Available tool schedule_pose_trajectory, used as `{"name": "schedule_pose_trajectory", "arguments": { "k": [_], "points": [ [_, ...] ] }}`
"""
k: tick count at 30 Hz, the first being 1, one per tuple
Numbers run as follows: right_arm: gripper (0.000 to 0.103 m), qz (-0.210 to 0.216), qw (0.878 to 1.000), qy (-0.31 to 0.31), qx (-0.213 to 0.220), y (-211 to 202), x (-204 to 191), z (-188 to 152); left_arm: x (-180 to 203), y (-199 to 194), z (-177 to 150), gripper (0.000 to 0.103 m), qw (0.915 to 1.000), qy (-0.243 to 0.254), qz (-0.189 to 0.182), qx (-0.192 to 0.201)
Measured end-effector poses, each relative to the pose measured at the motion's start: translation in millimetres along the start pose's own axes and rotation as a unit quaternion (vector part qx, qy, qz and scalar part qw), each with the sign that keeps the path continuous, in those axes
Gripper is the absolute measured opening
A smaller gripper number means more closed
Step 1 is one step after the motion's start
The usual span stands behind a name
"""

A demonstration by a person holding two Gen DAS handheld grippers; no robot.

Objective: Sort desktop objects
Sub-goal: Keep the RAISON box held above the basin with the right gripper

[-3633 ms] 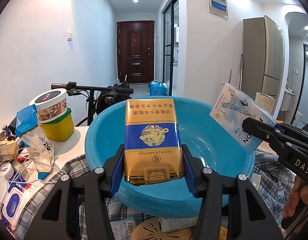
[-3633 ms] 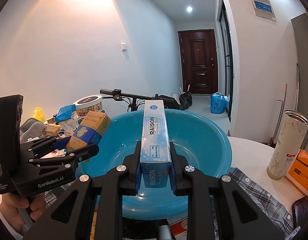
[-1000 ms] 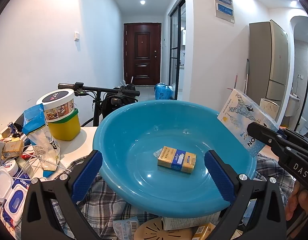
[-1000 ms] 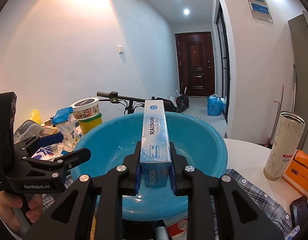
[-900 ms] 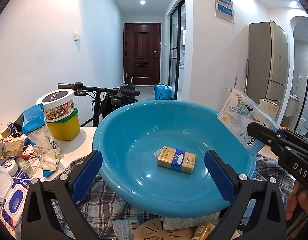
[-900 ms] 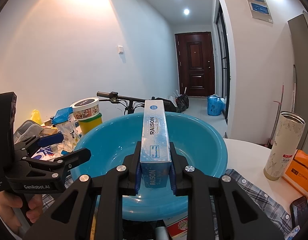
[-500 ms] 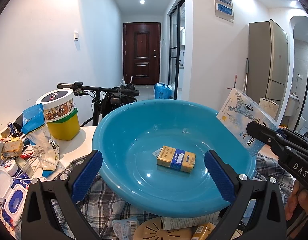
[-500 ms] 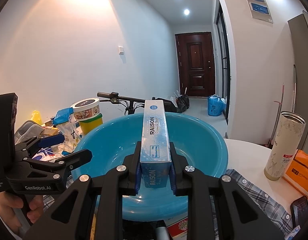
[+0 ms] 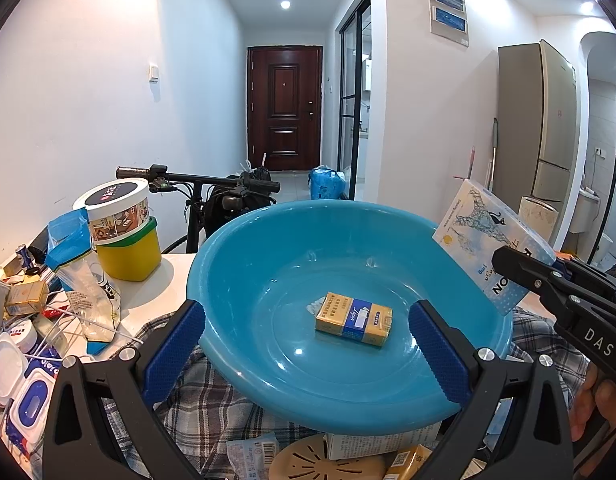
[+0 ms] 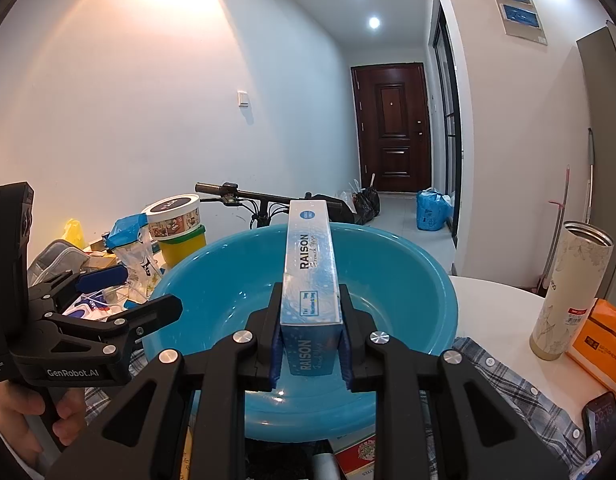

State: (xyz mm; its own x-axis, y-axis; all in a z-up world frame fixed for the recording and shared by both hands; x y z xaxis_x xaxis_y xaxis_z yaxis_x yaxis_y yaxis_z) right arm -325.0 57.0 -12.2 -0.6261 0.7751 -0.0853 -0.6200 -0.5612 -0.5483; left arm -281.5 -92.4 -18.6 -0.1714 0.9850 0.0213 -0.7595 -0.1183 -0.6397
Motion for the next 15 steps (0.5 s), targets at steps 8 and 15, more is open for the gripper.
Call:
{"name": "schedule_pose_trajectory", "arguments": {
  "k": [8, 15],
  "points": [
    [0.021, 0.000, 1.000, 0.003, 0.001, 0.6, 1.7, 0.6, -1.7, -3.4, 2.4, 0.103, 1.0000, 0.001, 0.006, 0.004],
    [0.021, 0.003, 1.000, 0.003, 0.002, 1.1, 0.3, 1.5, -3.7, -4.5, 3.8, 0.103, 1.0000, -0.003, -0.001, 0.002]
  ]
}}
Point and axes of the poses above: each gripper's, at about its wrist camera, not at the fingertips, and y roughly the way its jaws point, x to its right, z to its top, the point moved 7 cm from there along y, roughly the way its jaws point, and after that the axes turned 13 degrees about -x, right-handed, at the moved point
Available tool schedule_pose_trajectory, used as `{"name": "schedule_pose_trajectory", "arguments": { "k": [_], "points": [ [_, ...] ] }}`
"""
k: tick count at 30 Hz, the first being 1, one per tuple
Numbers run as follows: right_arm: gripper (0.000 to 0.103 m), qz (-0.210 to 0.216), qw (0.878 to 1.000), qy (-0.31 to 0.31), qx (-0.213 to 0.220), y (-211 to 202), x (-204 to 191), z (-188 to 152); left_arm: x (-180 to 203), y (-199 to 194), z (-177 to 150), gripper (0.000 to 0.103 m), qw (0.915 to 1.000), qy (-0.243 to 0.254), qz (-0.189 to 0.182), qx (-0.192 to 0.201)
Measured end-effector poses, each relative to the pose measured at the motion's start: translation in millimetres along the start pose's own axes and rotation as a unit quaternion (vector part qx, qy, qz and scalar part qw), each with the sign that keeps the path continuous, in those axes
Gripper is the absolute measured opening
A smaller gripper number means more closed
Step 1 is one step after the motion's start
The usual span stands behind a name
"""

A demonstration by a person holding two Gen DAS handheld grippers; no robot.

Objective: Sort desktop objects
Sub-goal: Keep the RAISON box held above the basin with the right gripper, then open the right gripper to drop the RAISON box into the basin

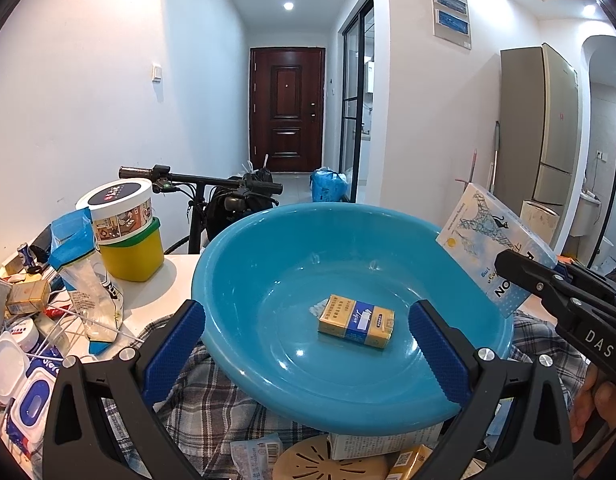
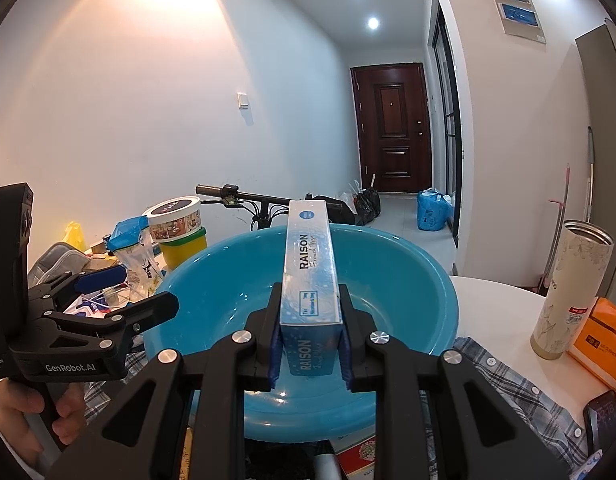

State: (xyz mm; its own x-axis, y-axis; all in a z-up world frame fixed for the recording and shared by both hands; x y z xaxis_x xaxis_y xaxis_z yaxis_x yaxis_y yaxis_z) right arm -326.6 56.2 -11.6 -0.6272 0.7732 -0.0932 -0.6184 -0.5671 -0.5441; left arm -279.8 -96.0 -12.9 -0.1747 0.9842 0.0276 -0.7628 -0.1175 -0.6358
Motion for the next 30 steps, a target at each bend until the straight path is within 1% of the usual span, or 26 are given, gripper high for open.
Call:
{"name": "schedule_pose_trajectory", "arguments": {
  "k": [6, 7, 8, 9, 10, 12, 14, 16, 23, 26, 30],
  "points": [
    [0.022, 0.000, 1.000, 0.000, 0.004, -1.9, -0.5, 0.9, 0.7, -0.5, 0.3, 0.103, 1.0000, 0.002, 0.002, 0.001],
    [0.025, 0.001, 1.000, 0.001, 0.004, -2.0, -0.3, 1.0, 0.6, -0.6, 0.4, 0.103, 1.0000, 0.000, 0.000, 0.002],
    [0.047, -0.001, 1.000, 0.004, 0.005, -2.2, 0.5, 0.9, 0.5, -0.5, 0.2, 0.103, 1.0000, -0.002, -0.002, 0.002],
    [0.092, -0.007, 1.000, 0.008, 0.006, -2.5, 2.0, 0.7, 0.9, -0.6, 0.1, 0.103, 1.0000, -0.003, -0.006, 0.001],
    [0.102, -0.014, 1.000, 0.011, 0.010, -3.0, 3.5, 0.8, 2.2, -0.9, 0.0, 0.103, 1.0000, -0.001, -0.008, 0.000],
    [0.102, -0.027, 0.999, 0.011, 0.032, -10.1, 4.9, 2.6, 3.4, -2.0, 0.2, 0.103, 1.0000, 0.004, -0.003, 0.003],
    [0.102, -0.025, 0.999, 0.007, 0.038, -13.8, 3.7, 4.7, 3.7, -2.9, 0.4, 0.103, 1.0000, 0.007, 0.001, 0.005],
    [0.103, -0.027, 0.999, 0.007, 0.044, -15.6, 3.2, 5.9, 3.2, -2.5, 0.3, 0.103, 1.0000, 0.004, -0.003, 0.004],
    [0.103, -0.022, 0.999, 0.012, 0.029, -7.2, 5.1, 4.8, 1.7, -2.4, 0.4, 0.103, 1.0000, 0.001, -0.004, 0.003],
    [0.103, -0.016, 0.999, 0.010, 0.031, -8.1, 4.6, 4.7, 1.6, -2.3, 0.3, 0.103, 1.0000, 0.002, -0.003, 0.003],
    [0.103, -0.020, 0.999, 0.005, 0.029, -8.9, 3.5, 4.4, 2.6, -2.2, -0.1, 0.103, 1.0000, 0.004, -0.003, 0.002]
  ]
}}
Point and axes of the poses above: each gripper's, at about its wrist camera, not at the fingertips, and y roughly the way its jaws point, x to its right, z to its top, the point moved 7 cm from there along y, roughly the way its jaws point, and after that the axes turned 13 degrees about -x, right-handed, at the moved point
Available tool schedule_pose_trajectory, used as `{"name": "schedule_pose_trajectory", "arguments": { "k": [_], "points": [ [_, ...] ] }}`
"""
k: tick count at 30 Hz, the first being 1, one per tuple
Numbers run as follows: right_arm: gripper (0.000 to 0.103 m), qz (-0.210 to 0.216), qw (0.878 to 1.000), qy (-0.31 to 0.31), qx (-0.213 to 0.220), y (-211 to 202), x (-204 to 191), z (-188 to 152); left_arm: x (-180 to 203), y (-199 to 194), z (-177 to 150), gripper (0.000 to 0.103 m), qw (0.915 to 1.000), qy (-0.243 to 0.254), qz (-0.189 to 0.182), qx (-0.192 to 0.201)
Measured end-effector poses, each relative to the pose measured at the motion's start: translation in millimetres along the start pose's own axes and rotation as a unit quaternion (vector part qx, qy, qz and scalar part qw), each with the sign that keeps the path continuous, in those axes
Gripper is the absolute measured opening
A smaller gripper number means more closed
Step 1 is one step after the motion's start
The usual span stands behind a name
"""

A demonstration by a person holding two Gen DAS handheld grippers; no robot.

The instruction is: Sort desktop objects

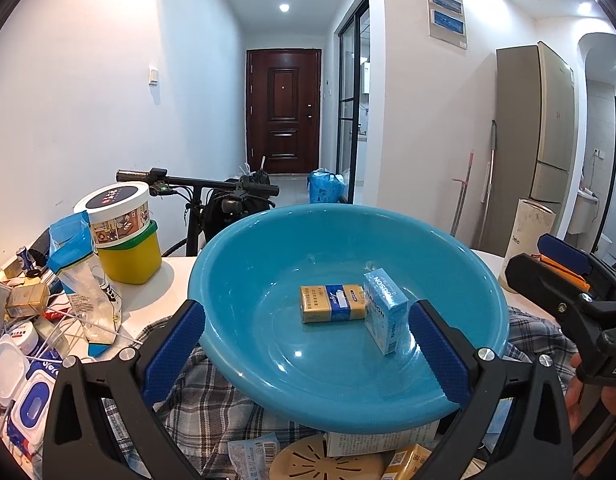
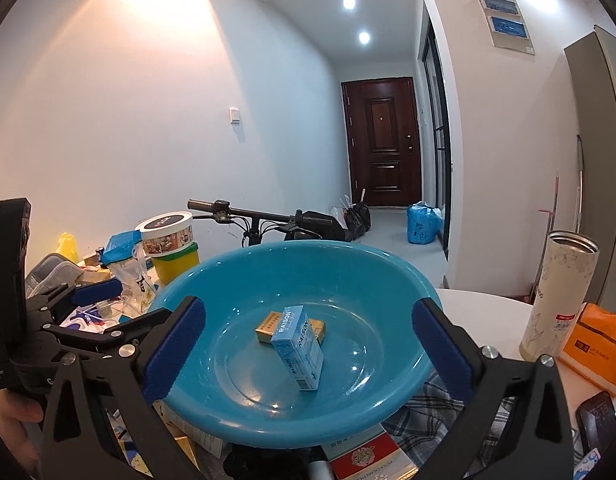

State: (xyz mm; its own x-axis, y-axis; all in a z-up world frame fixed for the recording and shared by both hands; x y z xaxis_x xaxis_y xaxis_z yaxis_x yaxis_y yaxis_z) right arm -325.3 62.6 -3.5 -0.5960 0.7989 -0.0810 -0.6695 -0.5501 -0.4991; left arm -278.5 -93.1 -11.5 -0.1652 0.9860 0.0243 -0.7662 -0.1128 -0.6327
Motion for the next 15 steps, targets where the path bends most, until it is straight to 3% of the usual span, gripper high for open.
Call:
{"name": "schedule_pose_trajectory", "arguments": {
  "k": [15],
  "points": [
    [0.103, -0.001, 1.000, 0.007, -0.001, -0.2, 3.3, 0.1, 0.1, 0.6, -0.2, 0.103, 1.0000, 0.000, 0.000, 0.000]
  ]
}}
Point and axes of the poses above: each gripper's, at about its wrist camera, not at the fingertips, and y roughly the way its jaws point, x to its right, z to its top, the point moved 7 cm from there along y, roughly the way its jaws point, and after that the axes turned 13 degrees about -x, right-handed, at the moved point
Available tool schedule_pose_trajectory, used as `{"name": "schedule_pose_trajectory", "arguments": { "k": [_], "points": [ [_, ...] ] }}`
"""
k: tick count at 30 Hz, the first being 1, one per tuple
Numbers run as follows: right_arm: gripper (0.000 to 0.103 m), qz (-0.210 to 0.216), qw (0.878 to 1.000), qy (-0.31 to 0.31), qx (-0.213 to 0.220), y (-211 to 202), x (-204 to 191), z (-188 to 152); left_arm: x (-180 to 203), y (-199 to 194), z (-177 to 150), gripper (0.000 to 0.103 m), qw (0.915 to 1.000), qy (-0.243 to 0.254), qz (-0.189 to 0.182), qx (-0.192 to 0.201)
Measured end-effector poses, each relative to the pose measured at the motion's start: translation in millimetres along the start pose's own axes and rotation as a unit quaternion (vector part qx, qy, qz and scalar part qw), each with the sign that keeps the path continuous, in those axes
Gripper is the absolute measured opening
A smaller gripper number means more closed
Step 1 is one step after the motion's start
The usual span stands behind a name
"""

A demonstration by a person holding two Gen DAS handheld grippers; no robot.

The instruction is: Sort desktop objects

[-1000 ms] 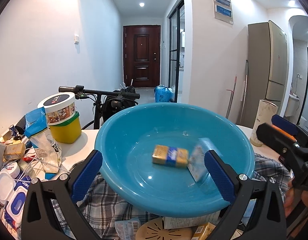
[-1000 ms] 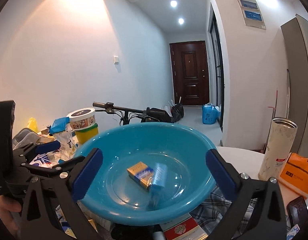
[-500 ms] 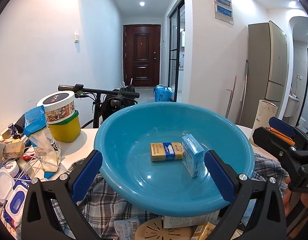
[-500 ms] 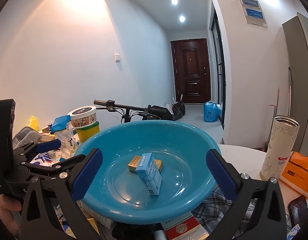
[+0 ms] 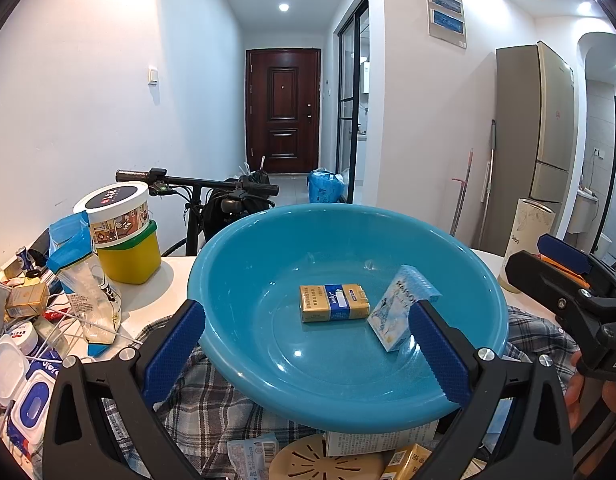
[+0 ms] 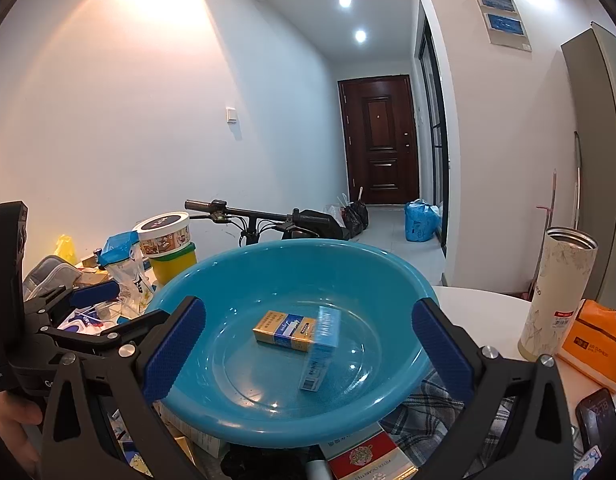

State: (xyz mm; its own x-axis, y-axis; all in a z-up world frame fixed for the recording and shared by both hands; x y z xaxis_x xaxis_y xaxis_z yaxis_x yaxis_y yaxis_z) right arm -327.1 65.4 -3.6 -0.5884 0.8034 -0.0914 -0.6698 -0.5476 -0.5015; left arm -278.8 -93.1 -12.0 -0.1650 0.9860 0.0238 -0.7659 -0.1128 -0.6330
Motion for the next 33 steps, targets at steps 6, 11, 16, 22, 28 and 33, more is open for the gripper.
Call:
{"name": "schedule_pose_trajectory", "arguments": {
  "k": [6, 11, 16, 22, 28, 33],
  "points": [
    [0.103, 0.000, 1.000, 0.001, -0.001, -0.9, 1.5, 0.0, 0.9, -0.4, 0.2, 0.103, 1.0000, 0.002, -0.001, 0.000],
    [0.103, 0.000, 1.000, 0.003, 0.000, -1.9, 2.5, 0.3, 1.2, -0.6, -0.1, 0.103, 1.0000, 0.002, 0.000, 0.000],
    [0.103, 0.001, 1.000, 0.004, 0.000, -2.0, 3.2, 0.3, 1.0, -0.7, -0.2, 0.103, 1.0000, 0.001, -0.001, 0.001],
    [0.103, 0.001, 1.000, 0.004, 0.000, -2.3, 3.5, 0.5, 1.7, -0.5, -0.2, 0.103, 1.0000, 0.003, -0.001, 0.000],
    [0.103, 0.003, 1.000, 0.004, -0.002, -3.2, 3.5, -0.3, 2.2, -0.7, -0.1, 0.103, 1.0000, 0.003, -0.001, 0.000],
    [0.103, 0.003, 1.000, 0.006, -0.002, -3.6, 4.6, -0.6, 2.4, -0.8, -0.1, 0.103, 1.0000, 0.003, -0.001, 0.001]
  ]
}}
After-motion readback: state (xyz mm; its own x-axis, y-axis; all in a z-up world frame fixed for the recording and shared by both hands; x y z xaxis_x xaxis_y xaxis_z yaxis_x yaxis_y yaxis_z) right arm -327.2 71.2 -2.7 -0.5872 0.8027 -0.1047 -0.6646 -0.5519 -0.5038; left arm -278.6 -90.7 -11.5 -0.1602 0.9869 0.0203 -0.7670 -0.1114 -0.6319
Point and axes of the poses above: each gripper's, at about its wrist camera, not at the fingertips, and y roughly the way its jaws point, x to its right, z to its top, the point moved 7 cm from there along y, roughly the way its jaws point, and after that the axes turned 13 degrees about -x, right-handed, at the moved point
